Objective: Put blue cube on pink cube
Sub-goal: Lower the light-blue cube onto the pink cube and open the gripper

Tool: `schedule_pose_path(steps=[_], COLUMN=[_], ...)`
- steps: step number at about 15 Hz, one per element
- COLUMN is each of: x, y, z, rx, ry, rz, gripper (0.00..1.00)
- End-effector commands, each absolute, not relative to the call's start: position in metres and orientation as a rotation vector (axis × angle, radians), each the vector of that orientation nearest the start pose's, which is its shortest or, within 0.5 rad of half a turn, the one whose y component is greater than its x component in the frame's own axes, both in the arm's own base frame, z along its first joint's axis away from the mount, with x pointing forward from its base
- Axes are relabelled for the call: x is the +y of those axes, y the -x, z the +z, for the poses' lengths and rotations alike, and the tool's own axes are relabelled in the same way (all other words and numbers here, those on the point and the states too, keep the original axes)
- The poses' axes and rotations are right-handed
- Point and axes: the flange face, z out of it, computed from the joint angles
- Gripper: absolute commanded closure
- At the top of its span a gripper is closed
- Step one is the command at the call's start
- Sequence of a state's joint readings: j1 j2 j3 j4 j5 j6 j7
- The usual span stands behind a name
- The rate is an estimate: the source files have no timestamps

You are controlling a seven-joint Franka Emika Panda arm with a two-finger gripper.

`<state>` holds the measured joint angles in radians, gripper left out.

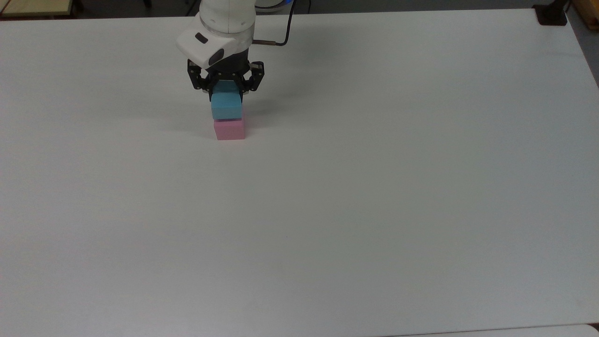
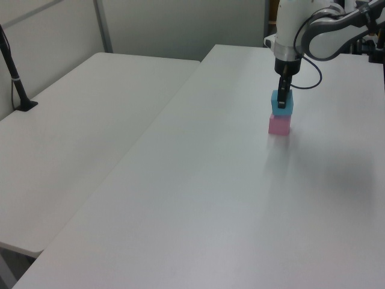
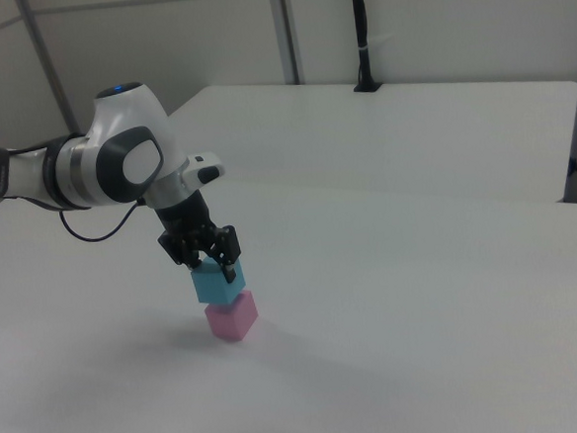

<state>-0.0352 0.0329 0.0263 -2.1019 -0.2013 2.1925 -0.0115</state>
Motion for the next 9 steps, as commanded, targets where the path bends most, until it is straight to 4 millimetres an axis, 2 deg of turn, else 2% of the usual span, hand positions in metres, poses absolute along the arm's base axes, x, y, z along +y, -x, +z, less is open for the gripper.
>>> schedule_pose_path(steps=[1, 3, 4, 6, 7, 9], x=[-0.0091, -0.0091, -0.0082, -0.0083, -0.0083, -0.0083], y=[-0.5444, -0.5451, -0.5456, -0.5455, -0.546, -0.5464], z=[0.4133, 0.4115, 0.4114, 0.4126, 0.4125, 0.4132], rx=[-0.233, -0.221, -0.214, -0.203, -0.185, -0.16], ry=[3.314, 3.315, 3.314, 3.314, 3.315, 3.316], rz=[-0.068, -0.064, -0.065, -0.065, -0.067, -0.072], gripper=[0.61, 0.6, 0.51, 0.24, 0.23, 0.14])
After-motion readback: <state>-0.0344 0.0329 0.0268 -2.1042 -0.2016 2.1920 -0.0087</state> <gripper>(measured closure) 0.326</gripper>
